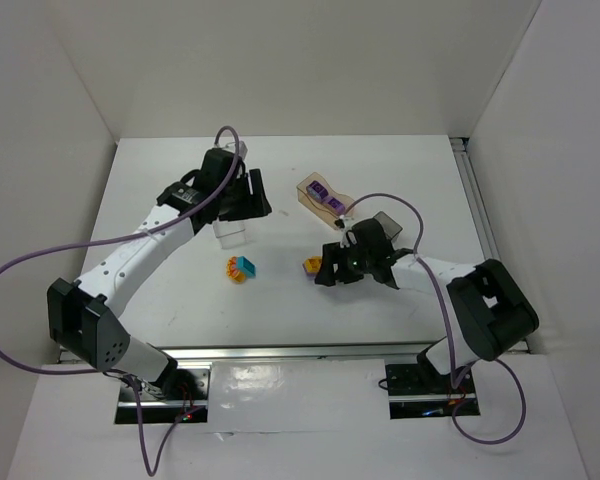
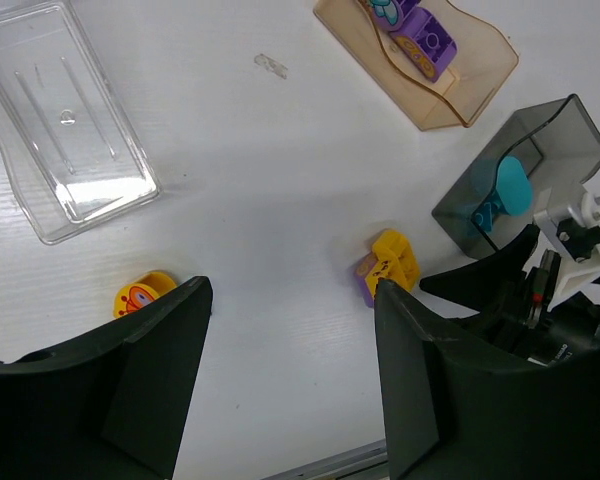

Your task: Sort the legos into containers by color

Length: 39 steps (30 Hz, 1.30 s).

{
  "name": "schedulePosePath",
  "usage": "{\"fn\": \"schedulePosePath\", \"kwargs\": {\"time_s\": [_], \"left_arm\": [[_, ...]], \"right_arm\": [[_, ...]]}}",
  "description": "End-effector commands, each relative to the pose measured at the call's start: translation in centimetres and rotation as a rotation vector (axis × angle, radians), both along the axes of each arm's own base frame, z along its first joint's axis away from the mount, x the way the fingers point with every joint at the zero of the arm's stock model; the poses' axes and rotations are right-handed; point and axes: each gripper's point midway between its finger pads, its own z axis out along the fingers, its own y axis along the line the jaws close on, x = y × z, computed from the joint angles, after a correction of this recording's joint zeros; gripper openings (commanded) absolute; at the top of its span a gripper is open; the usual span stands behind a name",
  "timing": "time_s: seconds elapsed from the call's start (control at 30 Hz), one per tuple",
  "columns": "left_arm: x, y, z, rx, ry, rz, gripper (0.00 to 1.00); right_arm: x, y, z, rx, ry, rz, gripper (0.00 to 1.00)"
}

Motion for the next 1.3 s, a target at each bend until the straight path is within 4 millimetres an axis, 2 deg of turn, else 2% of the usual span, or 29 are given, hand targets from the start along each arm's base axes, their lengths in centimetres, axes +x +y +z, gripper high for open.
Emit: {"fn": "schedulePosePath", "kwargs": {"time_s": [0.0, 0.07, 0.1, 0.13, 0.2, 0.27, 0.3, 0.37, 0.4, 0.57, 0.6, 0.63, 0.73, 0.8, 0.83, 0.87, 0.9, 0.93, 0.97, 1.03, 1.07, 1.1, 1.17, 1.2, 1.27], "left_arm": [[0.6, 0.0, 1.5, -0.027, -0.049, -0.006, 0.74], [0.5, -0.2, 1.6, -0.032, -0.046, -0.013, 0.73], [0.5, -0.2, 1.6, -0.032, -0.046, -0.013, 0.73], [0.5, -0.3, 1.2, -0.034, -0.036, -0.02, 0.73], [0.5, -0.3, 1.2, -0.034, -0.035, -0.02, 0.73], [0.5, -0.3, 1.2, -0.034, -0.035, -0.02, 0.73], [0.5, -0.3, 1.2, -0.034, -0.035, -0.02, 0.73], [0.5, -0.3, 1.2, -0.034, -0.035, -0.02, 0.73], [0.5, -0.3, 1.2, -0.034, -0.035, -0.02, 0.73], [0.5, -0.3, 1.2, -0.034, -0.035, -0.02, 0.73], [0.4, -0.3, 0.8, -0.03, -0.027, -0.02, 0.73], [0.4, -0.3, 0.8, -0.03, -0.027, -0.02, 0.73], [0.5, -0.9, 1.4, -0.057, -0.078, -0.062, 0.74], [0.2, -1.4, 1.7, -0.1, -0.111, -0.112, 0.75], [-0.2, -1.7, 0.9, -0.11, -0.107, -0.141, 0.75], [-0.4, -2.2, 1.3, -0.127, -0.128, -0.178, 0.77], [-0.8, -3.1, 1.7, -0.147, -0.144, -0.251, 0.79], [-1.0, -3.4, 1.4, -0.149, -0.135, -0.283, 0.85], [-1.3, -3.8, 1.2, -0.16, -0.136, -0.314, 0.86], [-1.7, -5.3, 2.2, -0.23, -0.201, -0.402, 0.92], [-2.8, -5.9, 0.7, -0.264, -0.183, -0.429, 0.94], [-3.5, -6.5, 1.1, -0.317, -0.194, -0.459, 0.96], [-3.5, -7.0, 1.4, -0.371, -0.196, -0.45, 0.96], [-3.6, -7.6, 0.1, -0.376, -0.149, -0.456, 0.95], [-3.6, -8.0, -0.4, -0.375, -0.098, -0.438, 0.93]], "right_arm": [[2.8, 0.8, 2.4, 0.065, -0.107, 0.011, 0.71], [3.0, 0.7, 2.1, 0.074, -0.098, 0.001, 0.7], [3.3, 0.8, 2.5, 0.08, -0.109, 0.001, 0.7], [3.2, 0.8, 1.6, 0.068, -0.086, 0.001, 0.69], [3.7, 1.3, 2.0, 0.083, -0.095, 0.011, 0.67], [3.6, 1.4, 1.3, 0.079, -0.083, 0.024, 0.66], [3.8, 1.9, 2.0, 0.105, -0.094, 0.045, 0.66], [3.8, 1.9, 1.0, 0.096, -0.076, 0.044, 0.63], [3.8, 2.1, 1.3, 0.106, -0.083, 0.051, 0.62], [3.9, 2.4, 0.9, 0.122, -0.07, 0.046, 0.5], [3.9, 2.4, 0.9, 0.122, -0.07, 0.046, 0.43], [4.4, 2.5, 1.3, 0.122, -0.084, 0.04, 0.4], [4.1, 2.4, 1.3, 0.099, -0.067, 0.033, 0.3], [4.2, 2.4, 2.9, 0.115, -0.1, 0.034, 0.27], [4.1, 2.4, 3.4, 0.118, -0.107, 0.035, 0.27], [4.1, 2.5, 5.3, 0.146, -0.147, 0.044, 0.27], [3.8, 2.4, 5.8, 0.148, -0.151, 0.044, 0.27], [3.6, 2.1, 6.2, 0.148, -0.152, 0.049, 0.27], [3.2, 2.1, 7.2, 0.166, -0.166, 0.061, 0.27], [3.2, 1.5, 8.0, 0.162, -0.153, 0.062, 0.27], [3.3, 1.6, 8.4, 0.161, -0.151, 0.062, 0.27], [3.1, 1.5, 9.2, 0.162, -0.172, 0.068, 0.27], [3.1, 1.2, 10.1, 0.164, -0.199, 0.059, 0.27], [2.9, 1.1, 11.1, 0.173, -0.218, 0.059, 0.27], [3.0, 0.8, 11.5, 0.164, -0.235, 0.041, 0.27]]}}
